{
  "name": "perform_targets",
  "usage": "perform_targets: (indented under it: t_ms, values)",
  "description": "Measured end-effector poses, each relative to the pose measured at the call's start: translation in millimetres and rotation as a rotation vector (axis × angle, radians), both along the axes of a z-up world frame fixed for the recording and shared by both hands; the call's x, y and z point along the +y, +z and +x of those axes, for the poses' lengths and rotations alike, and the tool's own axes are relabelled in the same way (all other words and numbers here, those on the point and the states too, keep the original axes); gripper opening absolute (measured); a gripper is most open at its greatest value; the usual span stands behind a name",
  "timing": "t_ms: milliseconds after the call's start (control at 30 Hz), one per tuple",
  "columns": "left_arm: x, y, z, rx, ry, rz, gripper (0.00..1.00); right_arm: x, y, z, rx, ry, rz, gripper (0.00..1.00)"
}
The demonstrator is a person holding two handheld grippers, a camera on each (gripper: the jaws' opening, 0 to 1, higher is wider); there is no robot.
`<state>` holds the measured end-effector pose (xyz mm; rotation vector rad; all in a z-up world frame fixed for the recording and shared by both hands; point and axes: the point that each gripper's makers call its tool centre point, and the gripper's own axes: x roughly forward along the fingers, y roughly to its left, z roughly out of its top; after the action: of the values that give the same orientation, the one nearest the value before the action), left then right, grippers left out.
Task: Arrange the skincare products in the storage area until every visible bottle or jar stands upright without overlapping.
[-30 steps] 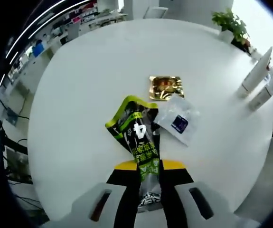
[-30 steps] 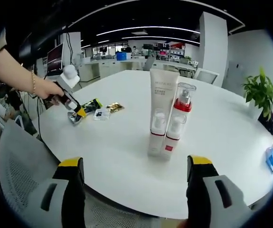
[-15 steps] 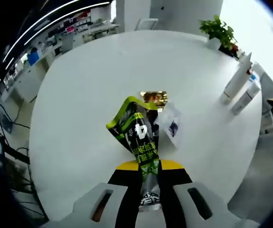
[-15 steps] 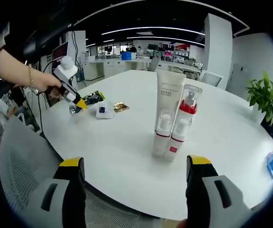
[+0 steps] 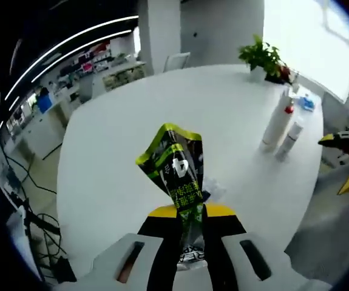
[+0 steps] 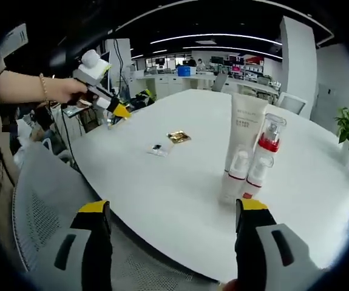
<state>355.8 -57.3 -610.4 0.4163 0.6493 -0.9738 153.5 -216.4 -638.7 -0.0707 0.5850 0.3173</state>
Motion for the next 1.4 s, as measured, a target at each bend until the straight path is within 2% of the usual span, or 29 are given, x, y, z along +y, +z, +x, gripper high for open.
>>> perform_targets:
  t_ms: [133, 300, 500, 633, 833, 867, 933, 1000, 1033, 1133, 1400]
  values:
    - [-0.3, 19.9, -13.7, -0.036, -0.038, -0.024, 0.09, 10.9, 12.8, 11.9, -0.019, 0.032, 0.058, 0.81]
    - [-1.2, 45.0, -28.4, -0.119, -0.106, -0.027, 0.09, 26.5, 43.7, 39.5, -0.086, 0.089, 0.126, 0.78]
    - [-6.1, 68.1, -44.2, -0.149, -0.153, -0.061, 0.09, 44.5, 84.4, 66.9, -0.162, 0.163, 0.222, 0.75]
    - [-12.8, 77.8, -57.4, -0.169, -0.219, -0.079, 0.09, 49.1, 98.8, 76.4, -0.189, 0.199, 0.256, 0.68]
    - [-23.0, 84.8, -82.0, -0.159, -0.356, -0.084, 0.09, 47.8, 122.1, 86.3, -0.228, 0.235, 0.317, 0.61]
    - [-23.6, 84.5, -85.2, -0.16, -0.381, -0.071, 0.09, 50.2, 128.4, 85.1, -0.236, 0.261, 0.343, 0.58]
    - [-23.6, 82.8, -89.6, -0.158, -0.414, -0.05, 0.09, 61.9, 141.1, 75.3, -0.241, 0.364, 0.384, 0.46]
    - [-23.3, 80.6, -93.5, -0.148, -0.439, -0.036, 0.09, 65.3, 151.0, 72.6, -0.262, 0.395, 0.395, 0.39]
    - [-23.5, 80.1, -95.1, -0.148, -0.448, -0.032, 0.09, 65.2, 151.9, 72.7, -0.262, 0.392, 0.399, 0.4]
    - [-25.0, 79.6, -104.7, -0.134, -0.489, -0.029, 0.09, 68.2, 157.1, 74.0, -0.247, 0.395, 0.439, 0.44]
    - [-32.8, 82.4, -135.4, -0.074, -0.633, -0.037, 0.09, 84.8, 158.5, 67.4, -0.171, 0.488, 0.513, 0.29]
